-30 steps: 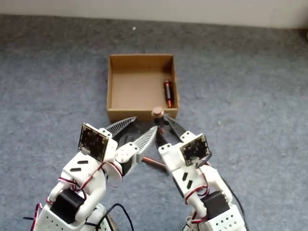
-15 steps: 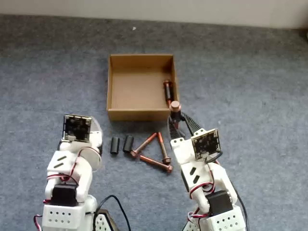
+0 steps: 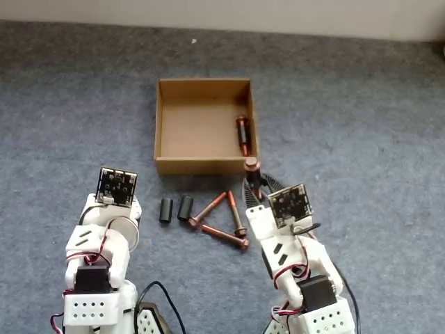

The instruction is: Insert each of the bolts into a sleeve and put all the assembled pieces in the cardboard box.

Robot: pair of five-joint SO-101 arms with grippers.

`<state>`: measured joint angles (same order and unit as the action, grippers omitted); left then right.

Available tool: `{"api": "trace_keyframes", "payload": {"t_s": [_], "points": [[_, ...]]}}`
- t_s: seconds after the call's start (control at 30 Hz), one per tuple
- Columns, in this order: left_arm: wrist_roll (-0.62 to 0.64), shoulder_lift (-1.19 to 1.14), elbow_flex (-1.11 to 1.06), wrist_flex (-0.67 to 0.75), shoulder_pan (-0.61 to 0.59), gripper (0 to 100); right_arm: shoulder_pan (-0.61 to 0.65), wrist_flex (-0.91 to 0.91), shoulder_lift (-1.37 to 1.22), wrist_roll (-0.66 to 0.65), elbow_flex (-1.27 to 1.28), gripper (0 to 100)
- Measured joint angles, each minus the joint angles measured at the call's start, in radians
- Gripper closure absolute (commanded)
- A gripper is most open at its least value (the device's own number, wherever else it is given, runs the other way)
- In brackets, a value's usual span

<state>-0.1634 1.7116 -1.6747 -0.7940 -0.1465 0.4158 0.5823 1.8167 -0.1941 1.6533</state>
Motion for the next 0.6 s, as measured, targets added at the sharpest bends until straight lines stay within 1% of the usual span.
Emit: {"api": "trace_keyframes", "payload": {"t_s": [0.13,0.27,0.43,0.6], "points": [[0.000,0.000,0.000,0.000,0.000,99,0.046,0.005,-0.077,-0.043,-0.078,99.3],[0.000,0.000,0.000,-0.002,0.000,99,0.078,-0.021,-0.304,-0.068,-0.219,99.3],[0.000,0.000,0.000,-0.002,0.000,99,0.078,-0.186,-0.681,-0.069,-0.391,99.3],[0.000,0.000,0.000,-0.037,0.000,99,0.071,-0.381,-1.066,-0.069,-0.565,99.3]]}}
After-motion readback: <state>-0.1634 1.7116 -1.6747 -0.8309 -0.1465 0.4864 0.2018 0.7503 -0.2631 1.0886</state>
